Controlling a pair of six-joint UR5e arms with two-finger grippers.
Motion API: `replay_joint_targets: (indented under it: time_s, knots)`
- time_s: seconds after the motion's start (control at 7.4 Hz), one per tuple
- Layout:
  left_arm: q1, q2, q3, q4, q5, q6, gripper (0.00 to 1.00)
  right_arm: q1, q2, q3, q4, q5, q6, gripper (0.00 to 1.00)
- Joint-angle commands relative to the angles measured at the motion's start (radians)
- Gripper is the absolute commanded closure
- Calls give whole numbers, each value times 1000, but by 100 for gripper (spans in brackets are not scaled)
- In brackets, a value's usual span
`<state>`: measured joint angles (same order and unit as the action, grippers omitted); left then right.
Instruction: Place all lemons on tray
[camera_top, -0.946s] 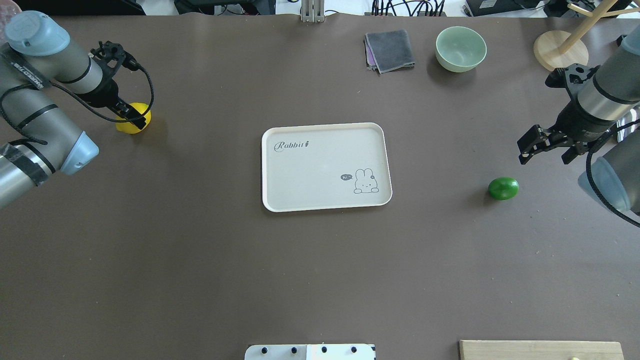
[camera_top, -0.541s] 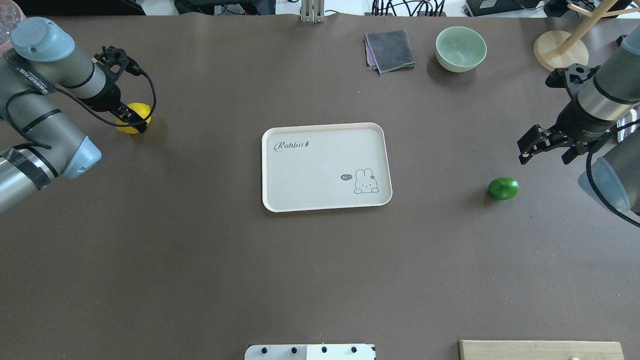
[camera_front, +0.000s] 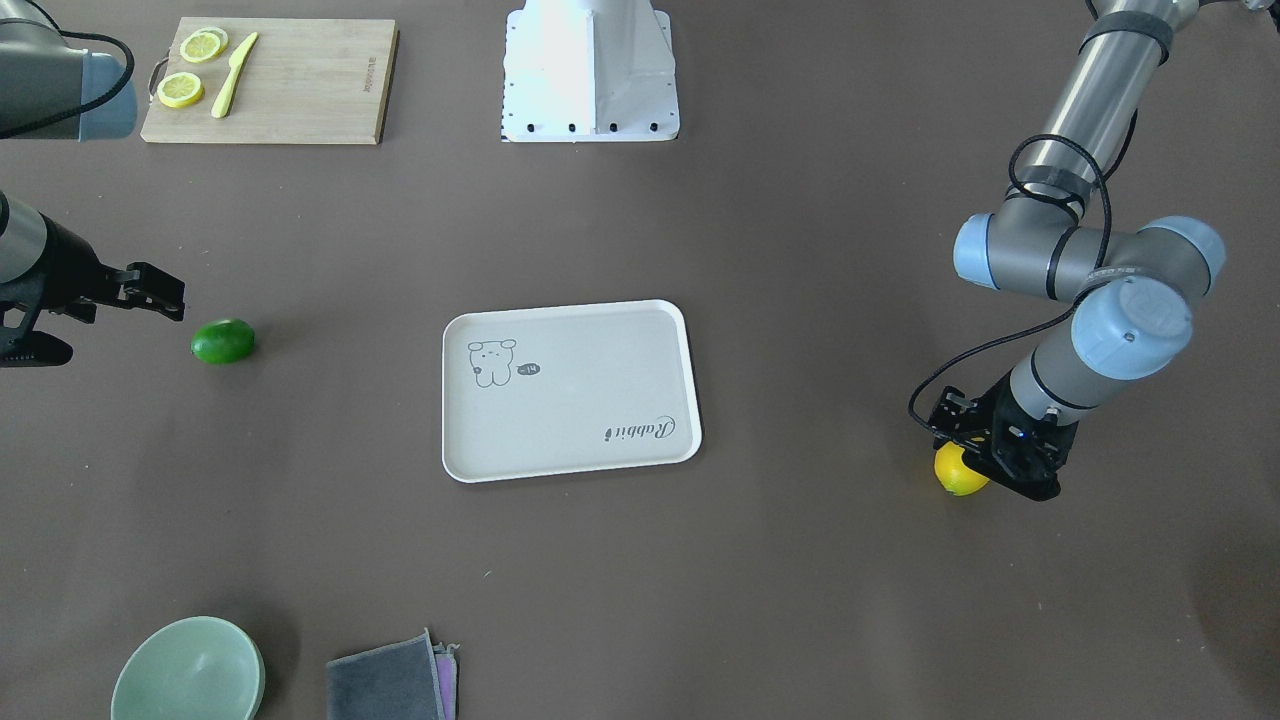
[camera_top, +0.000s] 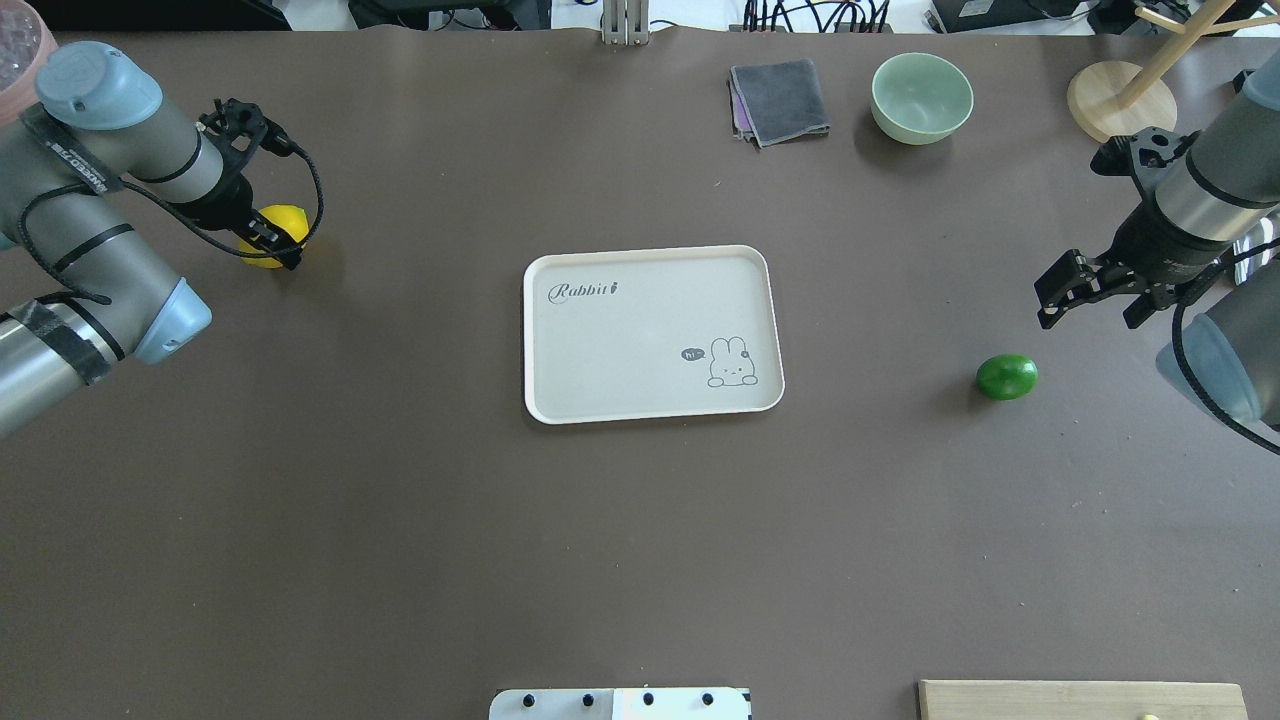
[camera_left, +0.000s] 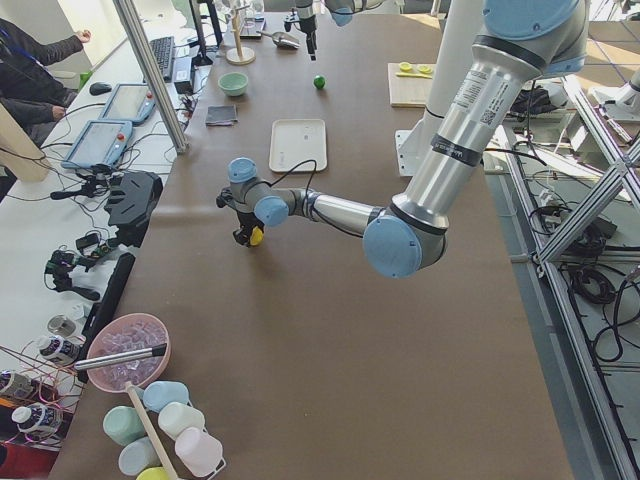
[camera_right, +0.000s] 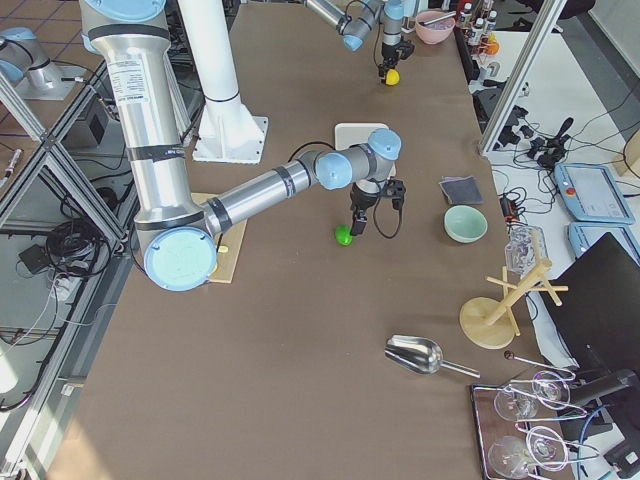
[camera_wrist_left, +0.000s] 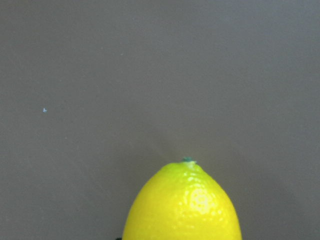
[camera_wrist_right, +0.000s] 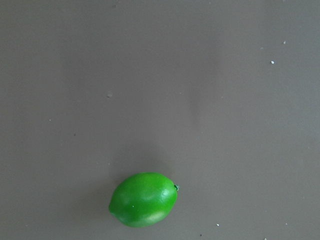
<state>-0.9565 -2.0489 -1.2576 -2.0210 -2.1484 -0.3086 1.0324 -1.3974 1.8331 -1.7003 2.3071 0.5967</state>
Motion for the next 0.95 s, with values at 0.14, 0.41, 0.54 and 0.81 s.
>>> replay_joint_targets:
  time_s: [0.14,0.41,0.54,0.81]
  knots:
    - [28,-7,-103,-4,-106,-366,95,2,-3,3,-1,2,0,0]
    - [129,-29,-137,-51,-107,-669,88,2,-2,6,1,0,2,0]
    - [172,-46,-134,-98,-107,-802,88,2,-2,8,1,2,9,0]
    - [234,-129,-128,-120,-75,-1037,88,2,2,12,1,2,18,0]
